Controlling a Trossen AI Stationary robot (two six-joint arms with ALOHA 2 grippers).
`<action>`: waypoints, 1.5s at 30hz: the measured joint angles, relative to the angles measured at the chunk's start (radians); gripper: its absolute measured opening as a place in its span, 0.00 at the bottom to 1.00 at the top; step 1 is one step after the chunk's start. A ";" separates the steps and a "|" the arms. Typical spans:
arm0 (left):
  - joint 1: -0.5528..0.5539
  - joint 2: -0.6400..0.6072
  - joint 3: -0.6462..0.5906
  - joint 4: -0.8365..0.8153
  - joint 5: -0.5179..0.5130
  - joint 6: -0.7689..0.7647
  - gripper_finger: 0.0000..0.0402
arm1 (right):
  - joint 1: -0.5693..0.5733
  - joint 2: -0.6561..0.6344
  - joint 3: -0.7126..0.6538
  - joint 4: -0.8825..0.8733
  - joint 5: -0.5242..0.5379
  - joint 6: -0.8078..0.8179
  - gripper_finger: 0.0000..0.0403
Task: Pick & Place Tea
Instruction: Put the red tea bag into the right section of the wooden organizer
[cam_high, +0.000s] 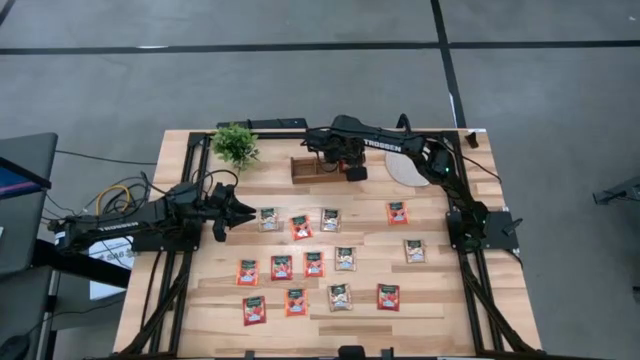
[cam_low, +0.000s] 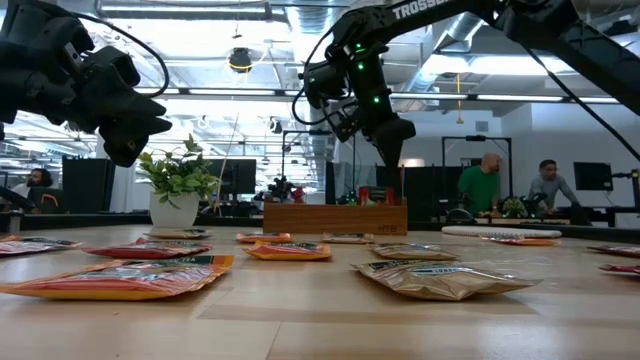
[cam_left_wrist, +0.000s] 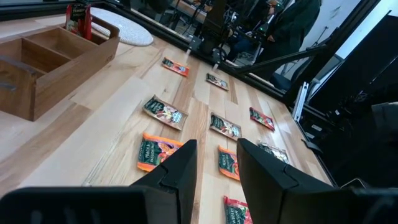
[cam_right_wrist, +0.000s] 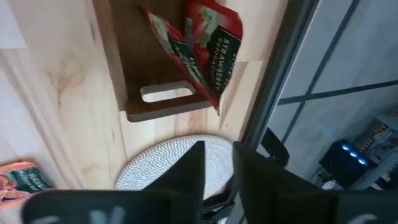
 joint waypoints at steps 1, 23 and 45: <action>0.000 0.000 0.000 0.000 0.000 0.000 0.26 | 0.001 0.000 0.000 0.000 0.012 0.000 0.22; 0.000 0.000 0.000 0.000 0.000 0.000 0.26 | 0.039 0.001 0.029 0.090 -0.230 -0.062 0.18; 0.000 0.016 0.000 0.000 0.002 0.000 0.26 | 0.012 0.114 0.026 0.134 -0.218 -0.132 0.01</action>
